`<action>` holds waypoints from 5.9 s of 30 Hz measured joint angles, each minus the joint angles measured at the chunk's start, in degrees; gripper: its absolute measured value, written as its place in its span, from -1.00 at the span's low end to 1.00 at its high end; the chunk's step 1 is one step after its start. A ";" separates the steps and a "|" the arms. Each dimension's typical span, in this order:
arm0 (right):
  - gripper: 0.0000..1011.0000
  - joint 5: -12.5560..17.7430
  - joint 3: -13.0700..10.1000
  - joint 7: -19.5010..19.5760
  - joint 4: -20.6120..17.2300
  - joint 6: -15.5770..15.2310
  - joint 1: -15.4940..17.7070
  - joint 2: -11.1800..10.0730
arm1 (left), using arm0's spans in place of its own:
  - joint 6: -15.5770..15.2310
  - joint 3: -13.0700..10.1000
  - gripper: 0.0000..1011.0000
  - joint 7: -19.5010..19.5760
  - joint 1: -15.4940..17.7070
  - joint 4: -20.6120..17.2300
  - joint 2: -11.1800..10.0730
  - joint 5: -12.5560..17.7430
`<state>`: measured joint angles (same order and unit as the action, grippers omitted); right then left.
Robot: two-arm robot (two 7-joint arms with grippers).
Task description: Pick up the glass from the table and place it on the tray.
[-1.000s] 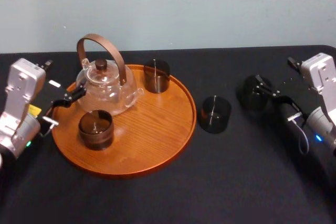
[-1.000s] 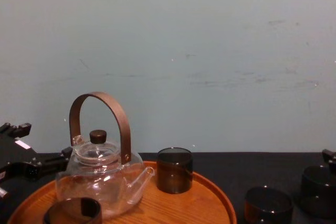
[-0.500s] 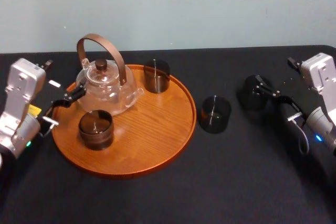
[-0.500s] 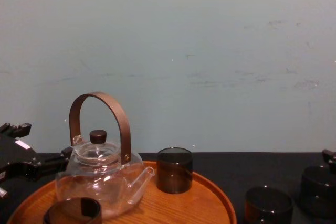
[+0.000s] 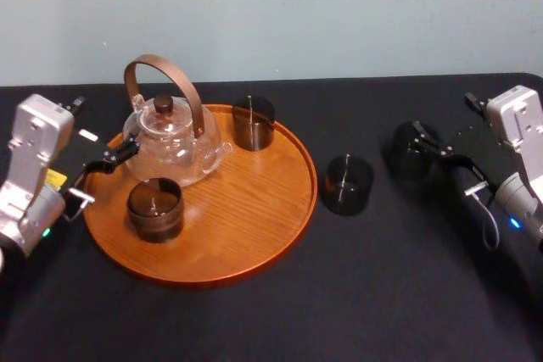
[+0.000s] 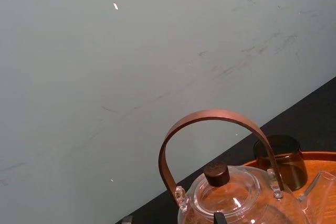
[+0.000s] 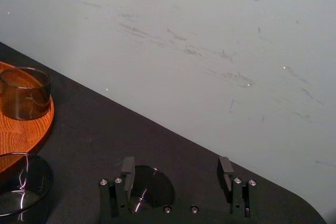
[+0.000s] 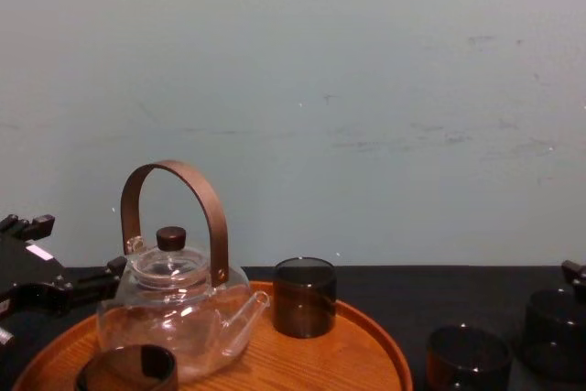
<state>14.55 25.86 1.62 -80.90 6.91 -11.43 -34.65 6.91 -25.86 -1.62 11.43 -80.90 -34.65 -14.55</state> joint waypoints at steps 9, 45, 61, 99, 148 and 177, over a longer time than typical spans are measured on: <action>0.98 0.00 0.00 0.00 0.00 0.00 0.00 0.00 | 0.00 0.00 0.98 0.00 0.00 0.00 0.00 0.00; 0.98 2.16 -1.59 -8.99 -10.05 -5.10 8.32 0.77 | 0.00 0.00 0.98 0.00 0.00 0.00 0.00 0.00; 0.98 1.46 -1.04 -12.13 -8.18 -6.67 7.94 4.82 | 0.00 0.00 0.98 0.00 0.00 0.00 0.00 0.00; 0.98 -0.28 -4.22 -18.67 -0.47 -7.38 5.69 10.72 | 0.00 0.00 0.98 0.00 0.00 0.00 0.00 0.00; 0.80 -2.59 -5.78 -23.24 8.61 -6.60 -0.23 16.16 | 0.00 0.00 0.98 0.00 0.00 0.00 0.00 0.00; 0.80 -2.88 -0.76 -26.93 -1.05 -6.41 0.63 16.03 | 0.00 0.00 0.98 0.00 0.00 0.00 0.00 0.00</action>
<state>11.66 25.10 -25.31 -81.94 0.50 -10.81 -18.61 6.91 -25.86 -1.62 11.43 -80.90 -34.65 -14.55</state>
